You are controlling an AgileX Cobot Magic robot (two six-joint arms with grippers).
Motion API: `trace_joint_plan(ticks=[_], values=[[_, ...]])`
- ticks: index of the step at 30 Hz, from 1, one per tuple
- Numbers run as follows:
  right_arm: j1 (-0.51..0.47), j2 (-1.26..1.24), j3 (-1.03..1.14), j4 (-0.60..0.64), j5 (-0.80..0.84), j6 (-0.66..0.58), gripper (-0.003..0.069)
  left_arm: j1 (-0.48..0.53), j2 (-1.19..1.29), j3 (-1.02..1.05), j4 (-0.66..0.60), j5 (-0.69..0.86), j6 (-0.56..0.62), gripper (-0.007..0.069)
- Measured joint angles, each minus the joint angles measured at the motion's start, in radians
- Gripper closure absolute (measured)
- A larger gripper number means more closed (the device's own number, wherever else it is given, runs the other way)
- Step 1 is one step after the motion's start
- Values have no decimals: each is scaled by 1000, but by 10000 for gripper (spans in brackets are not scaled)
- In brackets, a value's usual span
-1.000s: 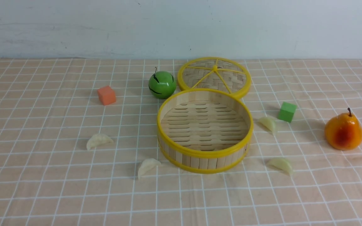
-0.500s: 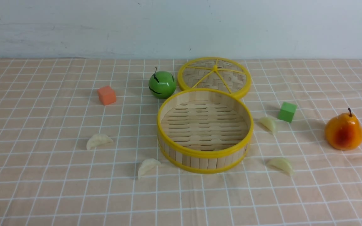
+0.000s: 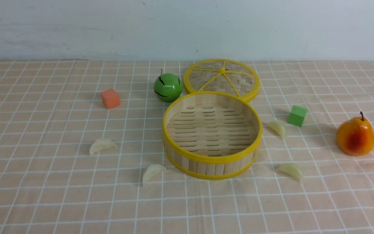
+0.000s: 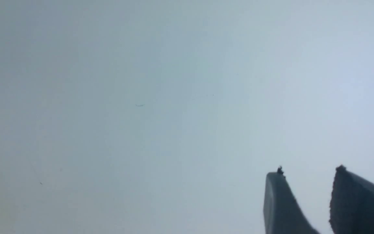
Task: Put the dumplings into the steamer on the table with the brown tablecloth.
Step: 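Reach for and grasp a dumpling on the table with the left gripper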
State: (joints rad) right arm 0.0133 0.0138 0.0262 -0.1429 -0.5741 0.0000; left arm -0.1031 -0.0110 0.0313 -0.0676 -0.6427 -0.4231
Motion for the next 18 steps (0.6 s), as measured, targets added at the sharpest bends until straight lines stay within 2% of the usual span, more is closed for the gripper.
trace_joint_plan(ticks=[1, 4, 8, 10, 11, 12, 13, 17, 18], values=[[0, 18, 0, 8, -5, 36, 419, 0, 0, -19, 13, 43, -105, 390], [0, 102, -28, 25, 7, 128, 446, 0, 35, -154, 123, 231, -240, 445], [0, 244, -132, 26, 13, 173, 531, 0, 225, -334, 288, 374, -281, 573], [0, 298, -173, 21, 31, 173, 570, 0, 300, -371, 333, 390, -282, 609], [0, 374, -229, -1, 85, 168, 631, 0, 395, -426, 390, 403, -282, 638], [0, 384, -236, -5, 94, 167, 631, 0, 409, -426, 396, 403, -282, 638], [0, 446, -276, -34, 156, 157, 665, 0, 512, -463, 432, 409, -282, 638], [8, 617, -381, -105, 388, 146, 678, 0, 776, -553, 495, 467, -314, 638], [18, 683, -428, -110, 503, 159, 678, 0, 914, -607, 506, 548, -360, 638]])
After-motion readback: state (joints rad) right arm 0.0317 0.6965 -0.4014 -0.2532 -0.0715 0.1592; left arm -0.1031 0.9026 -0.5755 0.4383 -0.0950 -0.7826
